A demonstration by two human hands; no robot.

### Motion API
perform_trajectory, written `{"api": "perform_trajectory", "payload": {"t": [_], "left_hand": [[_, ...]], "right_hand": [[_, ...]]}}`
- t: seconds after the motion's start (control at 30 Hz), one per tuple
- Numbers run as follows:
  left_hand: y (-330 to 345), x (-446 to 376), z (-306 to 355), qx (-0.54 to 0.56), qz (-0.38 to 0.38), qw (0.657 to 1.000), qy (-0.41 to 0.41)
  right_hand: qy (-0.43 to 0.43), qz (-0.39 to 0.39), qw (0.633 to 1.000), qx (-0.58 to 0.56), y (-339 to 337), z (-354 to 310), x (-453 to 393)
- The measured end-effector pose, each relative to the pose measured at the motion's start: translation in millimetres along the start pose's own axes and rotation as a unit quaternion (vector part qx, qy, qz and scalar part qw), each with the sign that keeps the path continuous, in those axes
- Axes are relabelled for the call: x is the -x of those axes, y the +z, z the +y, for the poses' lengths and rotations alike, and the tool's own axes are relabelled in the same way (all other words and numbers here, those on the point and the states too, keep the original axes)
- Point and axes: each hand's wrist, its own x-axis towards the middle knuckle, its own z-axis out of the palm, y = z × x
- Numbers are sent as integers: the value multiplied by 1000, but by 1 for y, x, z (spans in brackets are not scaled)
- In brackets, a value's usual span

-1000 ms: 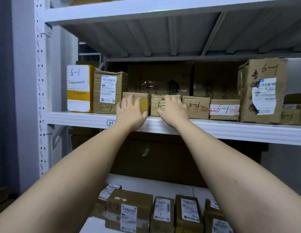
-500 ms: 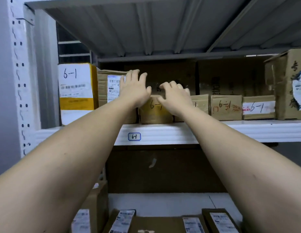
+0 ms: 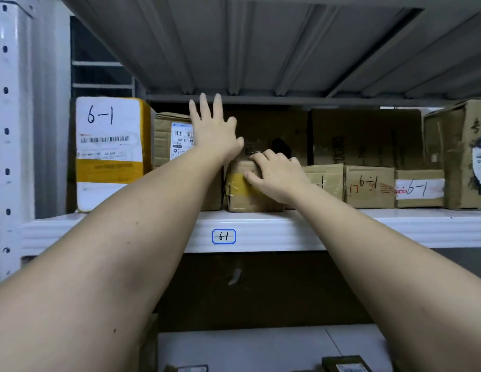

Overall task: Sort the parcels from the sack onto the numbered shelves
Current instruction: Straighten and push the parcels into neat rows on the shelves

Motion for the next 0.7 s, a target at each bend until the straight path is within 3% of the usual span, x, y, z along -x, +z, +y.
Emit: {"api": "perform_trajectory", "payload": {"t": [0.13,0.37,0.7], "left_hand": [[9,-1,-2,-47,-10,999,6],[16,2,-6,-18,10,1000,19],[18,-1,-9,19,12,1000,15]], "right_hand": [[-6,1,1000,4,4,2,0],[-4,23,999,23,15,0,-5],[2,-16,1000,19,24,0,-18]]}}
